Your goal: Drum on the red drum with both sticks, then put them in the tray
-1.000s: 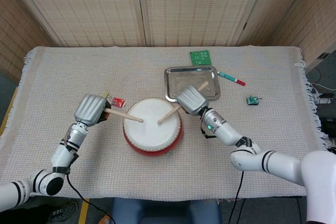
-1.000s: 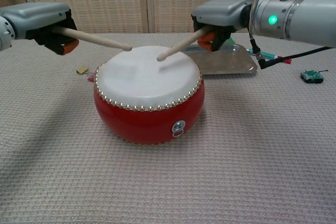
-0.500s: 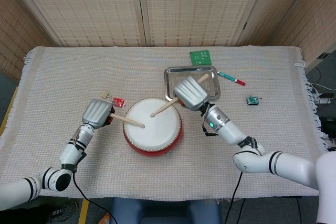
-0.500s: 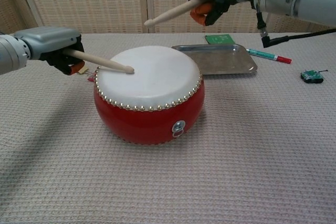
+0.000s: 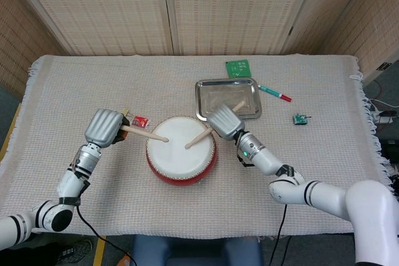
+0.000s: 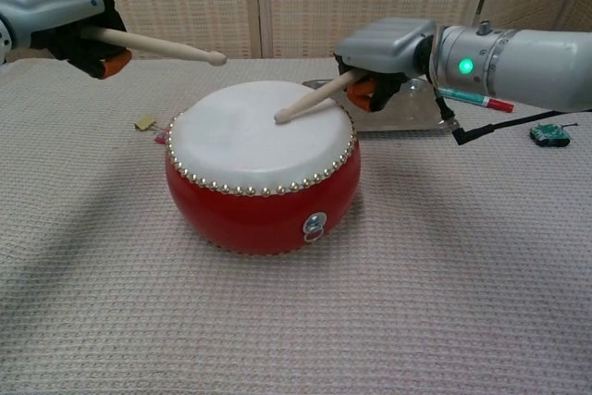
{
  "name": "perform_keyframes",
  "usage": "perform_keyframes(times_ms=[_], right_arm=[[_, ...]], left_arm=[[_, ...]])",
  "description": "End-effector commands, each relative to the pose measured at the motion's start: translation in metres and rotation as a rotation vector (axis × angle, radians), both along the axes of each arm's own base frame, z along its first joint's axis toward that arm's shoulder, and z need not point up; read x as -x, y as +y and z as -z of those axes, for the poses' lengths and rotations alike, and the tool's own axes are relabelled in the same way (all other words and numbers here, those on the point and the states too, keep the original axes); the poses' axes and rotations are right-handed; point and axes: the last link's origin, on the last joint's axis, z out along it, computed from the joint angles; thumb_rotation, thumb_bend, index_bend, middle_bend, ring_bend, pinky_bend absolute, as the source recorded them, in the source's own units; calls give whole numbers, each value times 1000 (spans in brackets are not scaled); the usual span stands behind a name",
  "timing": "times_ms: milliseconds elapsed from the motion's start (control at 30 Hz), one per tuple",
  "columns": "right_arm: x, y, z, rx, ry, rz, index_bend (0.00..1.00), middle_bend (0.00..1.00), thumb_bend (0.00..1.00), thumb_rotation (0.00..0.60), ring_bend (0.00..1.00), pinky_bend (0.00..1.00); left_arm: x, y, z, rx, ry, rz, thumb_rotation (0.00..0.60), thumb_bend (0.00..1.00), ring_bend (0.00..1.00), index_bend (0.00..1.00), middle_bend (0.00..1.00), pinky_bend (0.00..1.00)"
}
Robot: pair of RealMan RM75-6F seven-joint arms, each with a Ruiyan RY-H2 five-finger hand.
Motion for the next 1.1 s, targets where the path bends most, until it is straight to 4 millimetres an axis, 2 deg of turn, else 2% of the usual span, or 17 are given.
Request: perform_keyframes(times_ms=[33,167,300,400,633,767,867,933,1033,1100], right_arm=[[-17,1,-21,34,-101,-35,1000,1000,922,600,1000,1000],[-33,5,-45,52,-203,-56,1000,1000,922,600,1000,1000],[-36,5,-53,57,-209,-57,1000,1000,922,600,1000,1000],[-29,3,-43,40,-163,-37,1000,1000,922,600,1000,1000],[0,-3,0,-6,21,12,1000,1000,922,600,1000,1000],[5,-5,9,-7,28,35,1000,1000,922,600,1000,1000],[-5,-7,-6,-6,-122,77,1000,1000,922,600,1000,1000],[-8,-11,-24,6,-213,95,1000,1000,922,600,1000,1000],[-1,-22,-48,45,-243,113,1000,1000,922,600,1000,1000],[7,-29,-56,60,-248,143,1000,1000,922,600,1000,1000]], left_arm=[[4,2,15,34,23,-19,600,766,999,1000,1000,1000],[12,4,37,79,84,-36,600,766,999,1000,1000,1000],[16,5,48,88,127,-40,600,766,999,1000,1000,1000],[13,6,38,55,101,-37,600,766,999,1000,1000,1000],[0,2,-5,-22,-19,-8,600,766,998,1000,1000,1000],[2,-2,-16,-30,-55,-9,600,766,998,1000,1000,1000],[8,-3,-21,-34,-55,-17,600,766,998,1000,1000,1000],[13,-4,-22,-36,-55,-25,600,766,998,1000,1000,1000],[19,-5,-24,-35,-67,-39,600,767,998,1000,1000,1000],[22,-5,-25,-36,-71,-45,600,766,998,1000,1000,1000]])
